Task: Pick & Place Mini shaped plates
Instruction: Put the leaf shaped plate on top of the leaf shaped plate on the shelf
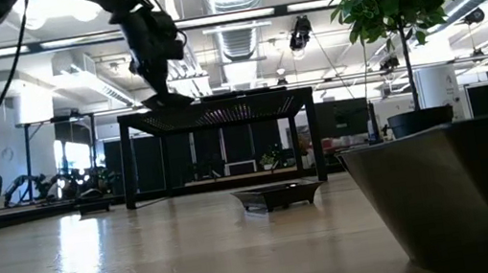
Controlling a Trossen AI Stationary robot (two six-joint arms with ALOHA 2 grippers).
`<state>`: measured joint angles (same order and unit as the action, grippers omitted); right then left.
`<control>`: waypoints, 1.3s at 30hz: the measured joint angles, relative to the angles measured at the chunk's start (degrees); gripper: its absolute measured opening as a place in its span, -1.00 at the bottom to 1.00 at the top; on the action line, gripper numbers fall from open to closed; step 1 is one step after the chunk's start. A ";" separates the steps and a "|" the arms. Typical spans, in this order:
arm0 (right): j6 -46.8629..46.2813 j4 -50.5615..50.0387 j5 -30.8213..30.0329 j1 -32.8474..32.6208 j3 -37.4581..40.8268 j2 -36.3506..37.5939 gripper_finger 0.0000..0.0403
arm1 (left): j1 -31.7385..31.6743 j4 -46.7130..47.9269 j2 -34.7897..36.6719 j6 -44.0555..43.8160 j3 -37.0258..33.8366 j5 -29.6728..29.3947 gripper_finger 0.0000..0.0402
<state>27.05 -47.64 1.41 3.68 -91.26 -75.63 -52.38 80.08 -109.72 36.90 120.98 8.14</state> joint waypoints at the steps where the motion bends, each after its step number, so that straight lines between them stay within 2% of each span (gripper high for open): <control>1: 0.00 0.00 0.00 0.00 0.00 0.02 -0.96 | -0.02 0.31 -0.38 0.06 0.73 -0.05 -1.00; 8: 0.18 0.00 0.00 0.00 0.00 0.00 -0.96 | 0.32 0.81 -1.48 0.11 4.21 0.17 -1.00; 21: 1.09 0.00 0.00 0.00 0.00 0.00 -0.96 | 4.72 1.02 -1.63 1.74 2.50 -0.39 -1.00; 39: 1.05 0.00 0.00 -0.02 0.00 0.00 -0.96 | 4.70 -0.88 -1.61 1.57 1.57 -1.40 -1.00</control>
<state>28.10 -47.64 1.41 3.66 -91.26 -75.64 -47.68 79.20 -111.33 38.46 122.55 6.74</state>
